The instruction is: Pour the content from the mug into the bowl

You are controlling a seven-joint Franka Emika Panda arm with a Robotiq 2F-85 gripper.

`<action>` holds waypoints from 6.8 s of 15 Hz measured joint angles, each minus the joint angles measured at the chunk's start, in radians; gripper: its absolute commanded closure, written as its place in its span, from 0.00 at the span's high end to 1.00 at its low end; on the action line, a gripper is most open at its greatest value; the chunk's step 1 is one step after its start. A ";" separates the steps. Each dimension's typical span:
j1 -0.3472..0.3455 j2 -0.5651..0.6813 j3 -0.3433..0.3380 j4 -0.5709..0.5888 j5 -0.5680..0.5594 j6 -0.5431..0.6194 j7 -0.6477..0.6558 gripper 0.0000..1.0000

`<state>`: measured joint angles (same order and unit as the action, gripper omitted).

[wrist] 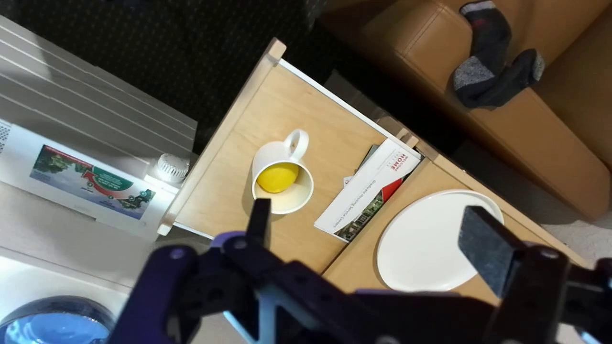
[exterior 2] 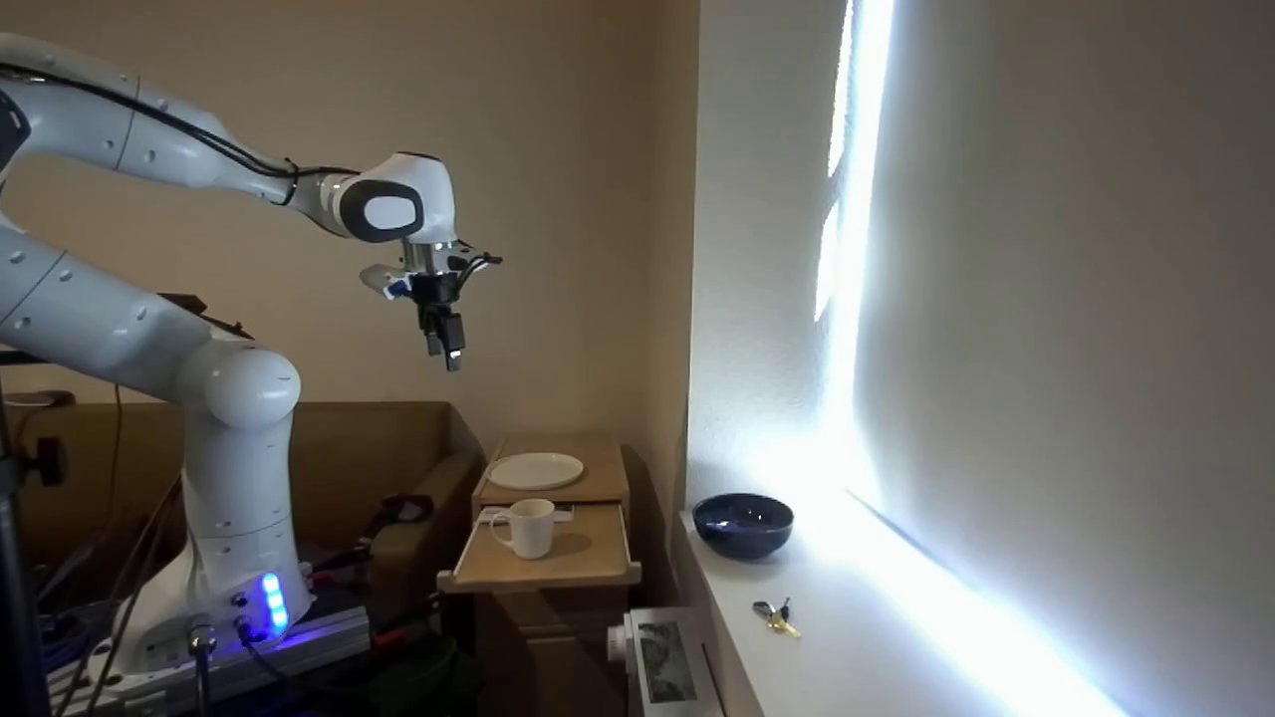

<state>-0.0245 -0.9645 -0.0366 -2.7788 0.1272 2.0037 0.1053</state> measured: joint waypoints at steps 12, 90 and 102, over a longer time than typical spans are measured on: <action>-0.004 0.336 0.264 -0.002 -0.019 0.159 0.406 1.00; -0.138 1.391 0.265 0.309 -1.476 0.729 2.032 0.52; -0.143 1.391 0.264 0.307 -1.473 0.733 2.032 0.04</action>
<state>-0.1674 0.4266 0.2273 -2.4719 -1.3454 2.7362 2.1369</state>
